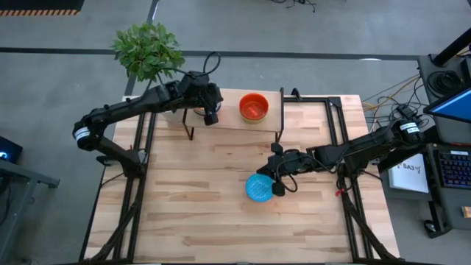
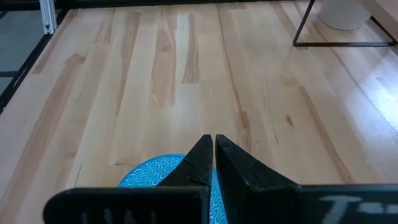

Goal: Place and stack bowls onto a shelf
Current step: Stack the orange blue bowl into the yellow blue bowl on the shelf, then stack the blue orange bowl into the orange blue bowl on the shelf

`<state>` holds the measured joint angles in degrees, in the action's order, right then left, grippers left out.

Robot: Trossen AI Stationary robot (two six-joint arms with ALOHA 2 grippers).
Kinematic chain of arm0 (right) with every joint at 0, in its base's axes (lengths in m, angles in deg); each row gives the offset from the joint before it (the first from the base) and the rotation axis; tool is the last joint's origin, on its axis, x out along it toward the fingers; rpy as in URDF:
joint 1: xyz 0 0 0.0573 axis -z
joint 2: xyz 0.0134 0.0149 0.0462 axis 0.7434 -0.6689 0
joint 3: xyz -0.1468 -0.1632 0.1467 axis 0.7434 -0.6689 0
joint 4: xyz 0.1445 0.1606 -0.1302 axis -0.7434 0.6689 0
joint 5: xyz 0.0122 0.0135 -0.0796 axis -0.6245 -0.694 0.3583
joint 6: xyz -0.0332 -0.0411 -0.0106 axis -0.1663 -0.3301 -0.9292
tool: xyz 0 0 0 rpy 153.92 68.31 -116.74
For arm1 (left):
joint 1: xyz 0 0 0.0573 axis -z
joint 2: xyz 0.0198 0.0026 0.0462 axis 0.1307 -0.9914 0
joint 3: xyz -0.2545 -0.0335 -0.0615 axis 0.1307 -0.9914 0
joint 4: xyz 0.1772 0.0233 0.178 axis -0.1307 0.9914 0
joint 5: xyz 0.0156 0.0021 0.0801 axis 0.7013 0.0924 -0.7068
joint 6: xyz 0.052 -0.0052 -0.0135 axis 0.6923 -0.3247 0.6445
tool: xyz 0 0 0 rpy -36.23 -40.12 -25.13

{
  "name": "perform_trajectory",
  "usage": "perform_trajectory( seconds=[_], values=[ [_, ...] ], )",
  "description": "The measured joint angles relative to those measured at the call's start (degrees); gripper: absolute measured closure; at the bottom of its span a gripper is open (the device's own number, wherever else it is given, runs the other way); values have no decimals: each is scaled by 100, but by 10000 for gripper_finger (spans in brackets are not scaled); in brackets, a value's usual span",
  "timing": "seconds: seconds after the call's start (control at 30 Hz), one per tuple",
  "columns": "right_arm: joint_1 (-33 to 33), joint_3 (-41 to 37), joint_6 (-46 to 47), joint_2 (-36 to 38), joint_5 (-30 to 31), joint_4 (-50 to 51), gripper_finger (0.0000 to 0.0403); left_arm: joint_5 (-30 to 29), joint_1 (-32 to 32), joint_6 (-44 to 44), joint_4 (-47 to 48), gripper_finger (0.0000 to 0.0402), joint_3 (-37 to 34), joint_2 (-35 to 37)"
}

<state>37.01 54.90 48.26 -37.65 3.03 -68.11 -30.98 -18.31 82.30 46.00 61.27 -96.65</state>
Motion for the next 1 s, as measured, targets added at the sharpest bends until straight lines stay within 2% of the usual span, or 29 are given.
perform_trajectory(
  seconds=[0.17, 0.37, 0.67, 0.83, 1.0],
  values=[
    [0, 0, -33, 0, 0, 0, 394, 2, 2, -63, -9, 402, -189, 10],
    [0, 0, 37, -1, 0, -2, 394, -50, 13, -205, 48, 402, -66, 85],
    [-11, 1, 1030, 0, -69, -1, 394, -42, 519, -646, 246, 401, -120, 878],
    [-81, 176, 1322, 0, -165, 22, 394, -32, 1113, -1079, 232, 401, -654, 1533],
    [-237, 650, 1530, -2, -306, 534, 394, -33, 1880, -1581, -316, 401, -1601, 2306]
  ],
)
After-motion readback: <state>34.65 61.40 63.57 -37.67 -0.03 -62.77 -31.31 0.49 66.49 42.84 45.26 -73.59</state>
